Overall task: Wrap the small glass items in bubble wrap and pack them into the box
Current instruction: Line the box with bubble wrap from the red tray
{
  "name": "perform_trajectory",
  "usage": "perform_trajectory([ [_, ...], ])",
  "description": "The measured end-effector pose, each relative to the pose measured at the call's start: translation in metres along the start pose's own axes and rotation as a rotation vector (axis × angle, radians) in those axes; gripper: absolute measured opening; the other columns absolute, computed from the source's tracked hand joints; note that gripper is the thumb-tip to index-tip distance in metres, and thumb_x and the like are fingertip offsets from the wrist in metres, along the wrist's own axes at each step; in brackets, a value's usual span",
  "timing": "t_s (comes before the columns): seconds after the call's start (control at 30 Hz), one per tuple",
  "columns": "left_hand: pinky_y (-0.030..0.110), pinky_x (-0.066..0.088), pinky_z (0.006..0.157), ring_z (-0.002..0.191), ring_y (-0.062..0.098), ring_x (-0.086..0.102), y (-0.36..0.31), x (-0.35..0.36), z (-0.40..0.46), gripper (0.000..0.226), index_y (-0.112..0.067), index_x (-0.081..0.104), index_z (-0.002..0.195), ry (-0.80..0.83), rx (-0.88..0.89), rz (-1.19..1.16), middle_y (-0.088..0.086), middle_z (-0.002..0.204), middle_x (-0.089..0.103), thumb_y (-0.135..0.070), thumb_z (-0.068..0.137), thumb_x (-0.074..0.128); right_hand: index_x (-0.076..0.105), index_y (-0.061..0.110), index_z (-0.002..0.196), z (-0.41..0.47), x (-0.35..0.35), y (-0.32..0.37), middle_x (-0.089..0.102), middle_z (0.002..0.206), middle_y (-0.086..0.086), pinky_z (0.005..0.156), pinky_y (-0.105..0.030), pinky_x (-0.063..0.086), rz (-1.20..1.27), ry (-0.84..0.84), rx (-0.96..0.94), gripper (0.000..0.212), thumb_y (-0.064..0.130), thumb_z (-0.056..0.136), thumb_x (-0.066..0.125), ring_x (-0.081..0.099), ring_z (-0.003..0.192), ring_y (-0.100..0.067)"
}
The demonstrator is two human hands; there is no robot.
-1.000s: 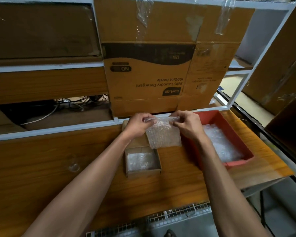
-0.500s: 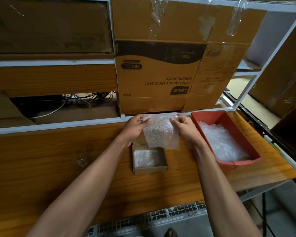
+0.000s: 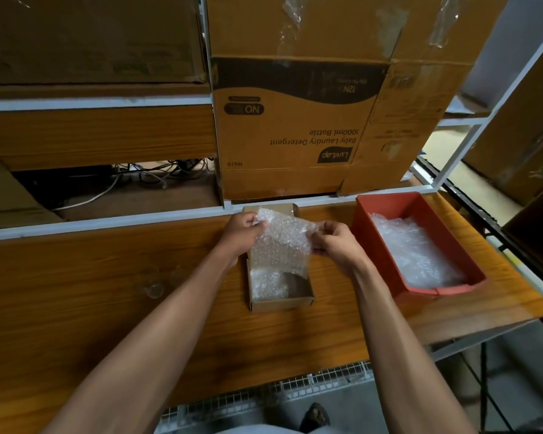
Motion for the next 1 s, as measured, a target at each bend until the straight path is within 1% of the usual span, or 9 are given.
perform_trajectory([
  [0.13,0.037,0.054,0.102,0.125,0.024,0.063,0.000,-0.006,0.007,0.057,-0.011,0.049,0.155,0.052,-0.005,0.228,0.009,0.151,0.057,-0.030,0.104,0.067,0.063,0.002,0.118,-0.005,0.002,-0.017,0.077,0.101,-0.014,0.077,-0.032,0.063,-0.019,0.099,0.115,0.023,0.004,0.097,0.072,0.076,0.086,-0.020],
  [0.23,0.038,0.054,0.099,0.119,0.023,0.063,-0.003,-0.005,0.018,0.040,-0.012,0.064,0.139,0.138,0.043,0.440,0.007,0.135,0.065,-0.028,0.103,0.068,0.062,-0.002,0.121,-0.006,0.005,-0.030,0.079,0.102,-0.017,0.087,-0.040,0.065,0.001,0.162,0.219,0.026,0.001,0.097,0.070,0.077,0.090,-0.025],
  [0.33,0.032,0.050,0.082,0.105,0.022,0.066,0.001,0.004,0.031,0.031,-0.009,0.071,0.127,0.219,0.086,0.634,0.011,0.126,0.071,-0.028,0.102,0.069,0.062,-0.001,0.116,-0.006,0.008,-0.046,0.080,0.098,-0.017,0.079,-0.034,0.066,-0.032,0.208,0.305,0.017,-0.003,0.099,0.066,0.079,0.087,-0.024],
  [0.43,0.035,0.053,0.090,0.112,0.025,0.067,0.015,0.022,0.041,0.040,-0.011,0.067,0.137,0.258,0.099,0.759,0.010,0.136,0.069,-0.029,0.101,0.071,0.065,0.001,0.110,-0.007,0.008,-0.066,0.080,0.099,-0.017,0.071,-0.029,0.065,-0.146,0.209,0.397,0.010,-0.003,0.101,0.061,0.078,0.079,-0.021],
  [0.67,0.037,0.054,0.094,0.116,0.023,0.067,0.057,0.066,0.061,0.033,-0.024,0.074,0.128,0.273,0.179,0.979,0.002,0.132,0.071,-0.038,0.098,0.073,0.066,-0.008,0.120,-0.006,-0.010,-0.113,0.075,0.086,-0.014,0.067,-0.036,0.062,-0.362,0.108,0.583,0.022,0.006,0.104,0.059,0.072,0.065,-0.022],
  [0.73,0.039,0.056,0.093,0.111,0.021,0.068,0.062,0.077,0.064,0.028,-0.027,0.077,0.122,0.278,0.209,1.002,-0.001,0.126,0.074,-0.040,0.097,0.073,0.076,0.000,0.107,-0.003,-0.021,-0.112,0.077,0.085,-0.013,0.073,-0.041,0.066,-0.525,0.041,0.464,0.017,0.008,0.096,0.066,0.075,0.072,-0.025],
  [0.83,0.039,0.058,0.089,0.107,0.022,0.070,0.064,0.088,0.065,0.025,-0.031,0.079,0.119,0.264,0.269,1.026,-0.002,0.121,0.077,-0.041,0.097,0.073,0.078,0.012,0.095,-0.007,-0.024,-0.096,0.078,0.100,-0.009,0.086,-0.040,0.057,-0.798,-0.099,0.066,0.012,0.010,0.088,0.069,0.072,0.098,-0.032],
  [0.9,0.039,0.058,0.086,0.106,0.025,0.071,0.064,0.095,0.066,0.025,-0.032,0.078,0.120,0.257,0.296,1.027,0.000,0.119,0.077,-0.042,0.098,0.072,0.077,0.009,0.110,-0.007,-0.013,-0.092,0.069,0.125,-0.015,0.094,-0.040,0.049,-0.906,-0.069,-0.126,0.021,0.009,0.091,0.071,0.060,0.117,-0.036],
  [1.0,0.039,0.057,0.084,0.106,0.029,0.070,0.065,0.102,0.065,0.026,-0.034,0.075,0.121,0.234,0.353,1.047,0.003,0.117,0.077,-0.043,0.098,0.072,0.065,0.026,0.139,0.005,0.000,-0.105,0.029,0.165,-0.010,0.105,-0.049,0.048,-1.111,0.018,-0.042,0.044,0.026,0.095,0.073,0.033,0.138,-0.039],
])
Point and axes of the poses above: each hand's wrist, its own z-axis towards the middle knuckle, its own x-axis out of the palm, y = z × x, the point moved 3 cm from there along z, towards the middle knuckle
